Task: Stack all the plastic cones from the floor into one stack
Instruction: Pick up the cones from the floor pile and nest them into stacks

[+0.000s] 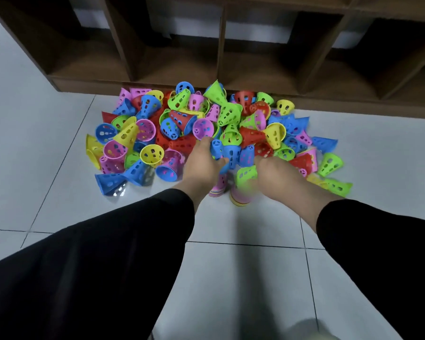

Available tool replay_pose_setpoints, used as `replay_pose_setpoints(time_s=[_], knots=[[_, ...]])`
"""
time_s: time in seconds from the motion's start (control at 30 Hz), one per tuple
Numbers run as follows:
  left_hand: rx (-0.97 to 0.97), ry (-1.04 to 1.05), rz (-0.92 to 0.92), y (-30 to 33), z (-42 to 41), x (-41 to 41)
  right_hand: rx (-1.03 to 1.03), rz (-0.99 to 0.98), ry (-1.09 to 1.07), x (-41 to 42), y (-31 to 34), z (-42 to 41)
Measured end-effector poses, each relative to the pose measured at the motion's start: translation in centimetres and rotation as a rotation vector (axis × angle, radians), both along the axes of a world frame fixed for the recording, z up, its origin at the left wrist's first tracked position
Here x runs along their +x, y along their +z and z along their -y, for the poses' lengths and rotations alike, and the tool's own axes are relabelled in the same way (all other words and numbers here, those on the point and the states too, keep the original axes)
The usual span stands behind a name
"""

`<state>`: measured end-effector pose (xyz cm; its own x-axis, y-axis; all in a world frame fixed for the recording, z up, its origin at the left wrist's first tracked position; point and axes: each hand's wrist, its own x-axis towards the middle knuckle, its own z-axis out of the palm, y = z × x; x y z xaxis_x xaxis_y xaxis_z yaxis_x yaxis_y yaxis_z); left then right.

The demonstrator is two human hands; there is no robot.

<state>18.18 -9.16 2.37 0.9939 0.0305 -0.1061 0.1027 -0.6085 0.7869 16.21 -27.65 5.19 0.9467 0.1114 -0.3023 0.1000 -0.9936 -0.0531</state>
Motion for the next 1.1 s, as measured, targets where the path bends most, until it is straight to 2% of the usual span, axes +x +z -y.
replay_pose_setpoints(time_s=[0.17, 0.27, 0.33, 0.4, 0.5, 0.6, 0.67, 0.77, 0.83, 0.97, 1.1], knots=[[0.252, -0.158, -0.074, -4.3, 0.9, 0.7, 0.026, -0.062, -0.041, 0.0, -3.9, -0.3], [0.229, -0.250, -0.135, -6.4, 0.5, 0.8, 0.152, 0.027, -0.160, -0.3, -5.4, 0.8], [0.154, -0.222, -0.068, -7.0, -0.3, 0.7, 0.295, 0.138, -0.281, 0.4, -5.9, 2.6], [0.198, -0.125, 0.080, -7.1, -1.6, 1.0, 0.329, 0.159, -0.409, 1.6, -6.4, 5.0], [0.470, 0.045, 0.176, -7.4, -4.6, 2.9, 0.218, 0.004, -0.517, 3.2, -7.3, 7.4], [0.717, 0.081, 0.027, -8.3, -7.3, 4.5, 0.109, -0.127, -0.489, 4.3, -8.9, 7.2], [0.770, 0.011, 0.010, -9.2, -8.3, 4.9, 0.121, -0.173, -0.533, 5.1, -9.9, 6.5], [0.700, -0.047, 0.036, -10.4, -8.9, 4.7, 0.321, -0.200, -0.778, 6.0, -11.3, 5.2], [0.738, -0.064, 0.022, -11.0, -9.1, 4.3, 0.458, -0.158, -0.916, 6.4, -11.9, 4.5], [0.867, -0.136, 0.006, -11.9, -9.7, 3.5, 0.738, -0.143, -0.968, 6.2, -13.0, 3.8], [0.884, -0.094, -0.017, -12.2, -9.4, 2.8, 0.804, -0.169, -0.956, 5.6, -13.5, 3.8]])
